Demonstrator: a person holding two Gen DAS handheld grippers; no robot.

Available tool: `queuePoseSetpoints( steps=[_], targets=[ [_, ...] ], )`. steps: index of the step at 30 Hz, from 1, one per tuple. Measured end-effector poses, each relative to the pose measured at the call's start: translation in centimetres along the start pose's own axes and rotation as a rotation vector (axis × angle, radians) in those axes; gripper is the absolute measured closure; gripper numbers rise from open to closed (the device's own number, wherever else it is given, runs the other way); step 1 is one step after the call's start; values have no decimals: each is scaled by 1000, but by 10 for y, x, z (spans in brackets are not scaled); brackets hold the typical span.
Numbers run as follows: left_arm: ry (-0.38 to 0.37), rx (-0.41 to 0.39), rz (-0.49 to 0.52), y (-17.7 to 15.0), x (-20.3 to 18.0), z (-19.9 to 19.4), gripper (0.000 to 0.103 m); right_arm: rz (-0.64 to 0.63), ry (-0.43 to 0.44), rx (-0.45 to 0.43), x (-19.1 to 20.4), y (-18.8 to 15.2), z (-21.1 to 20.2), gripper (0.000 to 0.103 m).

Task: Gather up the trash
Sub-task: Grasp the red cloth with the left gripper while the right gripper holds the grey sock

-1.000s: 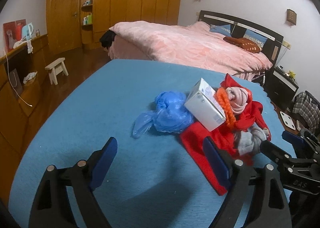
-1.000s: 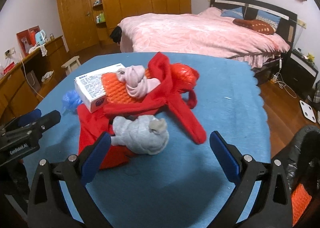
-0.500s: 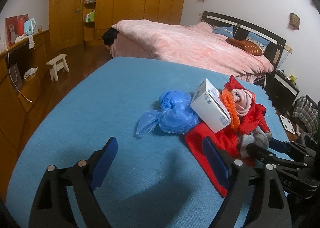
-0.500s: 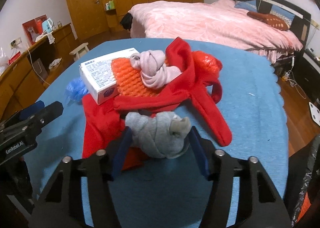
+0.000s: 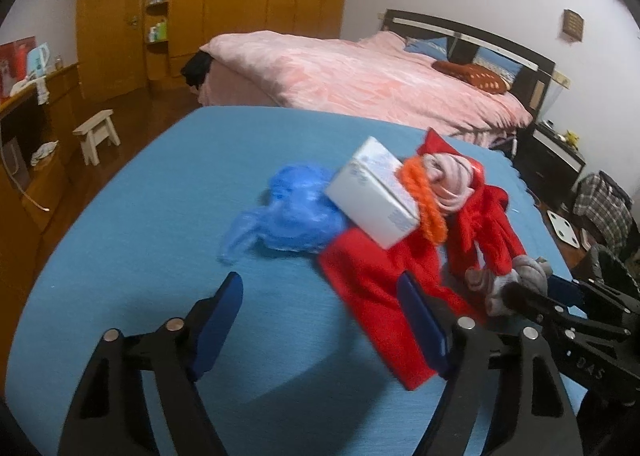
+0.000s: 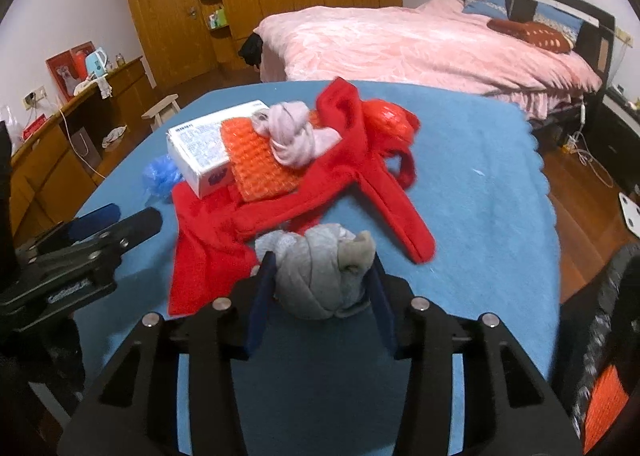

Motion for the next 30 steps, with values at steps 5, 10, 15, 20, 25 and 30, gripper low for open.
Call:
queuePoseSetpoints(
  steps=[5, 10, 15, 20, 25, 30],
  targets=[
    [-35, 23, 7, 0, -15, 10, 29, 32, -46, -7, -20, -3, -5, 59],
    [-63, 53, 5, -1, -26, 21, 33, 63, -64, -6, -33, -5, -2, 59],
    [-93, 98, 17, -4, -34, 31, 50, 47, -74, -3, -32, -6, 0, 59],
    [-125, 106, 32, -5, -41, 33, 80, 47, -78, -1, -33, -6, 1, 59],
    [-129, 93, 54, -4, -46, 31, 95, 38, -89, 1, -34, -7, 2, 59],
    [-127, 46, 68, 0, -48, 19, 97, 38, -87, -6, -32, -7, 0, 59]
  ],
)
Point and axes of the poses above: each gripper's, at about its wrist camera, not at the fingertips, and z roughly the way its jaws point, x to its left, y to its top, the point moved 6 cm from there along z, roughly the way its jaws point, and after that the axes turned 7 degrees about z, right-handed, at the moved point
